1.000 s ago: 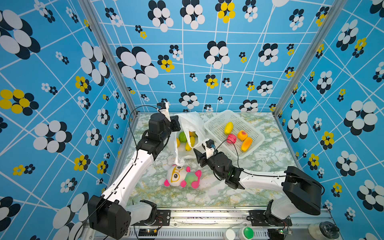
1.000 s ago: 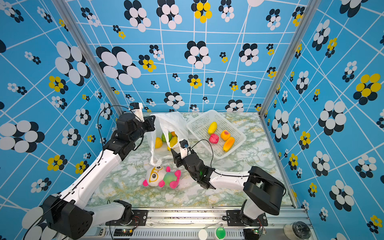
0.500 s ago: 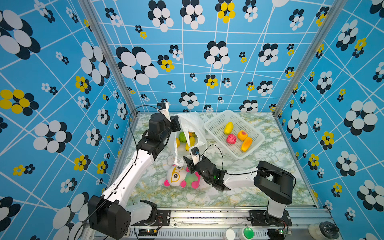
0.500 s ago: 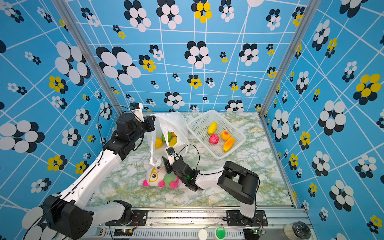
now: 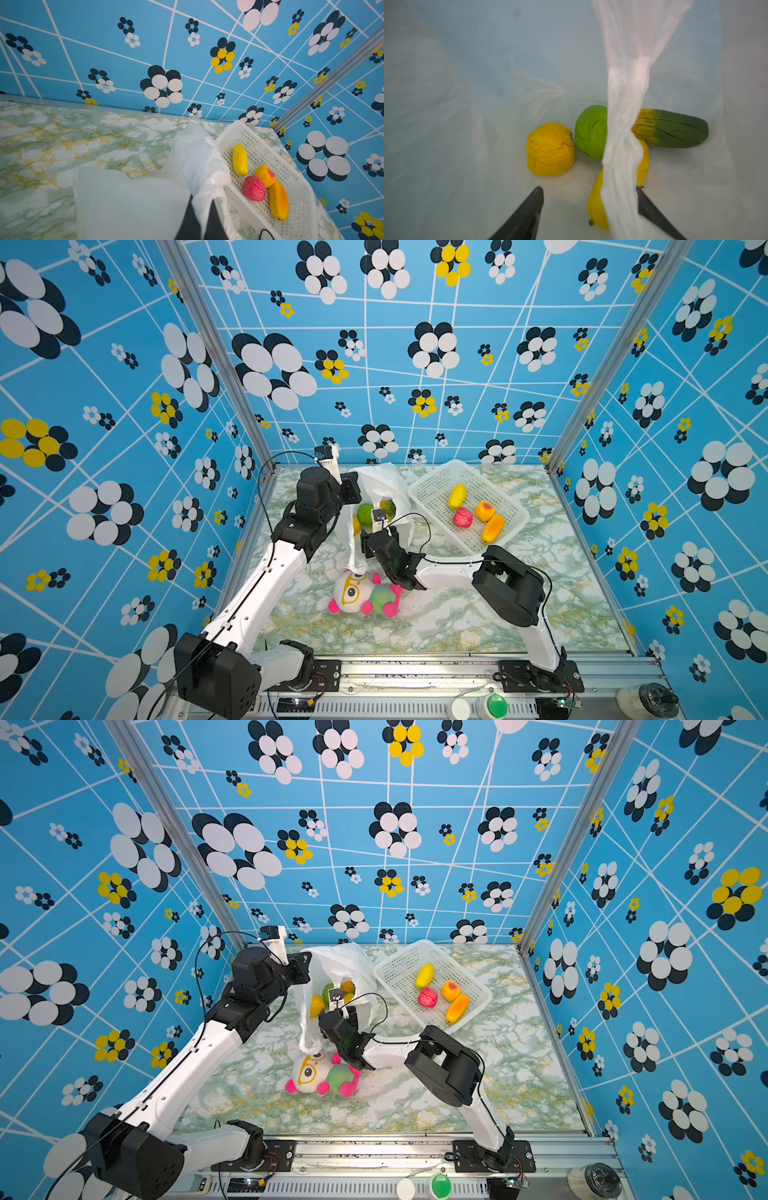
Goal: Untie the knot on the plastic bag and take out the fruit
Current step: 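Move the right gripper back into the bag above the remaining fruit, then lower the right gripper onto the green fruit and close it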
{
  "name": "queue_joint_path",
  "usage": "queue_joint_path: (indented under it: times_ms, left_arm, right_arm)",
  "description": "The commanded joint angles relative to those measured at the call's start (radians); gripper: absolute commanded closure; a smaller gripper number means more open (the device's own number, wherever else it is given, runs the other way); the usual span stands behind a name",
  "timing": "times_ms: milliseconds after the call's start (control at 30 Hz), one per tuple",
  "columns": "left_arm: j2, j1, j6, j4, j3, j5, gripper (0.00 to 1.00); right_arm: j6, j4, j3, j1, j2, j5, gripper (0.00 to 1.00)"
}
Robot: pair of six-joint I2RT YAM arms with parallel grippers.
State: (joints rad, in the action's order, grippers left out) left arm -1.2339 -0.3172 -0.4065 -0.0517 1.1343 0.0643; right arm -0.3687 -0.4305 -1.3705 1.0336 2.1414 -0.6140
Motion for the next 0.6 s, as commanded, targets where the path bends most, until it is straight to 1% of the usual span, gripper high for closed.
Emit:
queue_joint_path:
  times_ms: [0, 133, 200, 233, 300, 367, 567]
  left_arm:
    - [-0.010, -0.040, 0.063, -0.002, 0.046, 0.028, 1.00]
    - [-0.052, -0.104, 0.129, -0.037, 0.100, 0.026, 1.00]
    - [-0.071, -0.133, 0.155, -0.056, 0.124, 0.018, 1.00]
    - [-0.079, -0.141, 0.164, -0.062, 0.132, 0.012, 1.00]
    - [-0.087, -0.153, 0.173, -0.071, 0.140, -0.004, 1.00]
    - [-0.086, -0.155, 0.174, -0.067, 0.134, -0.028, 1.00]
    - [-0.084, -0.153, 0.204, -0.015, 0.062, -0.159, 1.00]
  right_arm:
    - [-0.047, 0.162, -0.104, 0.005, 0.076, -0.032, 0.23]
    - [-0.056, 0.269, -0.221, 0.005, 0.139, -0.042, 0.12]
    - [-0.058, 0.339, -0.321, 0.000, 0.174, -0.045, 0.04]
    - [-0.065, 0.380, -0.359, -0.006, 0.191, -0.072, 0.01]
    - [-0.090, 0.477, -0.452, -0.027, 0.234, -0.072, 0.01]
    - [-0.102, 0.535, -0.507, -0.049, 0.264, -0.073, 0.01]
    - [-0.080, 0.547, -0.523, -0.088, 0.283, -0.098, 0.01]
